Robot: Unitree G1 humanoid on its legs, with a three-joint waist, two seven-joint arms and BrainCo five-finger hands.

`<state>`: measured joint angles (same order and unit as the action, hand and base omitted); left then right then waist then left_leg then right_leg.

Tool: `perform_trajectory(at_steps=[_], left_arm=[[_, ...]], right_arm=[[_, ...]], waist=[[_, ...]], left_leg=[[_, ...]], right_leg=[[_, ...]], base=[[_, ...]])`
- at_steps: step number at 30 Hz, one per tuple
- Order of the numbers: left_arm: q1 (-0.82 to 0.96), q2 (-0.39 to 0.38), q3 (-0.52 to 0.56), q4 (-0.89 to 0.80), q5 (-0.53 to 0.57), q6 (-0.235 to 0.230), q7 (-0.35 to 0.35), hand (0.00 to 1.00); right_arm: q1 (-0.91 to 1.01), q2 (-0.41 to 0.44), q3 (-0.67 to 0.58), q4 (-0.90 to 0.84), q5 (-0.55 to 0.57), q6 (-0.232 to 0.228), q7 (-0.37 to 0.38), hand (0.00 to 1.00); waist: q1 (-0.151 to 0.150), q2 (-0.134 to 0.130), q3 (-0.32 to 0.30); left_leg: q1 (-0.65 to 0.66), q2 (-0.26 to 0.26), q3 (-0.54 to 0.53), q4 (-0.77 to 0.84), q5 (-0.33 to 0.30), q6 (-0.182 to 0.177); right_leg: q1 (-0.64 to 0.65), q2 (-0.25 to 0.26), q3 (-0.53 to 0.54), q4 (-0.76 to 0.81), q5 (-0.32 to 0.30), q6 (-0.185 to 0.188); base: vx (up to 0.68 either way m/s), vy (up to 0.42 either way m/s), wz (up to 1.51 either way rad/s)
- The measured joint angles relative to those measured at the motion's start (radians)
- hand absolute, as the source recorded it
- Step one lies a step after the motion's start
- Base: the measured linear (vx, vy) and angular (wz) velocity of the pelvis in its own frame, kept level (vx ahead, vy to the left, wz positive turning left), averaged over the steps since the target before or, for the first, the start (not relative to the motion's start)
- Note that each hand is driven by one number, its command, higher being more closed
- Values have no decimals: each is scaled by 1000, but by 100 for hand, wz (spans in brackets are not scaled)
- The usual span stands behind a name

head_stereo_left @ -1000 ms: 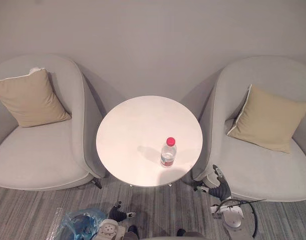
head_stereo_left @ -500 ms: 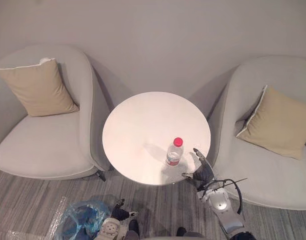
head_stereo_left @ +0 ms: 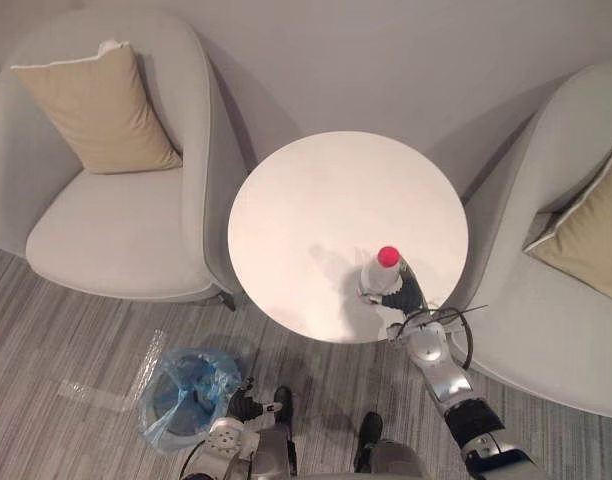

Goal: Gather rubbish on tea table into small bin, then transfer packed bag to large trash can.

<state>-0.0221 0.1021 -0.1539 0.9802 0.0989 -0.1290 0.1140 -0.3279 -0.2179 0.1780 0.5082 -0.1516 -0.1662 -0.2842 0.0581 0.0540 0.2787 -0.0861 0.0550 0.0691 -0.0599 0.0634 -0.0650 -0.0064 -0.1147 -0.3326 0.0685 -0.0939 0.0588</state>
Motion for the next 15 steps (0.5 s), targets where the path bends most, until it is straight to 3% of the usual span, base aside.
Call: perform_trajectory(at_steps=[8,15], left_arm=[[-2,1,2,-17,-4,-12,0,0],[-3,1,3,-17,9,-9,1,0]], right_arm=[[-42,3,-15,8,37,13,-7,100],[141,4,-9,-276,37,6,37,100]], waist=[[4,2,23],[2,0,24]], left_leg=[[-16,-5,-22,13,-2,2],[18,-7,-1,13,-13,5]], right_leg=[[-2,-7,5,8,0,0],[13,-13,47,20,-5,8]], base=[[17,12,10],[-9,13,-9]])
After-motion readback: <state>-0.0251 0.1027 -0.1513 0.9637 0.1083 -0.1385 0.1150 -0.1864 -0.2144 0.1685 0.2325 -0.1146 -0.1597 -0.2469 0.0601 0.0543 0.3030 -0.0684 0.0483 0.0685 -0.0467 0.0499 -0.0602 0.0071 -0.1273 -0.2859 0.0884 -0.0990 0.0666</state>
